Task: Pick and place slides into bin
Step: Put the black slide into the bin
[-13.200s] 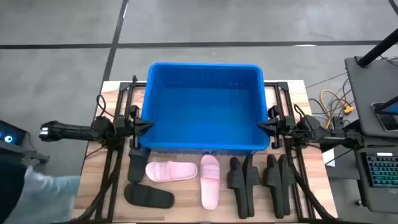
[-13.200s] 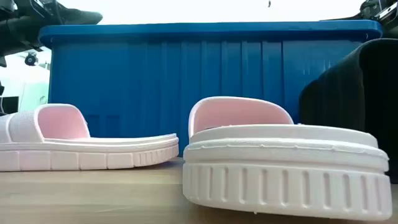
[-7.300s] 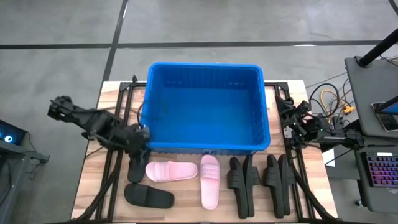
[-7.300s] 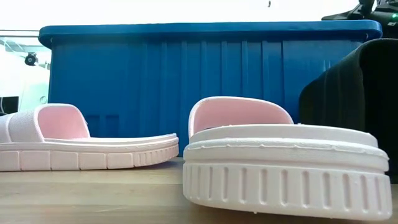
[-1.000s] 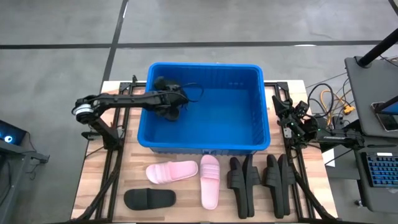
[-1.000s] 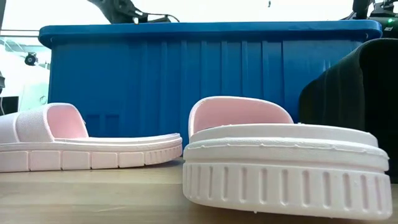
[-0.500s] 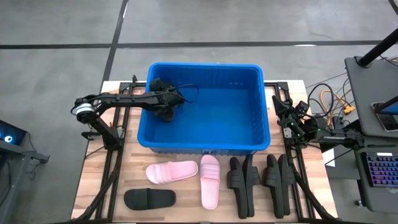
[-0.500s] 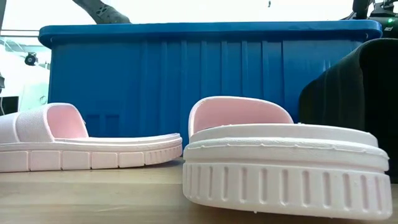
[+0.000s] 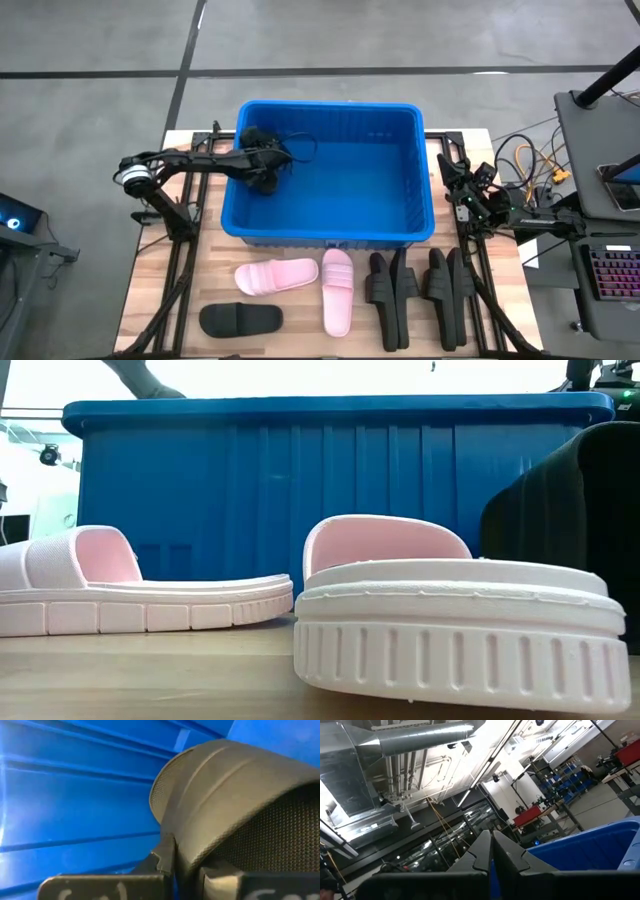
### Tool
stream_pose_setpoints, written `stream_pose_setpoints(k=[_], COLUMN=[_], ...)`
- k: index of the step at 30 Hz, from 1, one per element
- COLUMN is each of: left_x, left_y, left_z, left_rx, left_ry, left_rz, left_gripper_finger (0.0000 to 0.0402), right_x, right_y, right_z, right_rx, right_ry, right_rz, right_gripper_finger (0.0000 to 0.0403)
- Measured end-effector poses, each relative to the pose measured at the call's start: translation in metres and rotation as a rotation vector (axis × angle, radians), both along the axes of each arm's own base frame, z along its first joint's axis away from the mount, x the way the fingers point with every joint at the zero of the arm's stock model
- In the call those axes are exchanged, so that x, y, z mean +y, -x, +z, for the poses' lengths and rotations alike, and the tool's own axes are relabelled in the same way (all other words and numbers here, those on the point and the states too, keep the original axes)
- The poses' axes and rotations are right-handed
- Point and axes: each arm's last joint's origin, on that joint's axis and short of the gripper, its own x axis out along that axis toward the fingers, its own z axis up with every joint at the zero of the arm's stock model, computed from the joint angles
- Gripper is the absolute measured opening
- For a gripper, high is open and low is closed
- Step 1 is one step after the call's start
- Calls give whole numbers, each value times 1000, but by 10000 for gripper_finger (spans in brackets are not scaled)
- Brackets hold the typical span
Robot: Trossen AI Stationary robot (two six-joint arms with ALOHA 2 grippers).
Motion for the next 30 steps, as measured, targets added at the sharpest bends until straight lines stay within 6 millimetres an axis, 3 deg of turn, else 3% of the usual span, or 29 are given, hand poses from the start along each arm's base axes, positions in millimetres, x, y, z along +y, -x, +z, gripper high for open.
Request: stream_pose_setpoints(k=[7, 22, 30], left_x=[6, 6, 3], left_y=[2, 0, 3], left_z=[0, 0, -4], left_rx=[-27, -30, -16], left_ry=[14, 179, 278], left_rz=[5, -110, -152], left_gripper_finger=[24, 247, 302], right_x=[0, 0, 0], right_y=[0, 0, 0], right_z=[0, 0, 0], right_rx=[0, 0, 0], right_ry=[0, 0, 0], right_rz=[0, 0, 0], right_gripper_finger=[9, 9, 9])
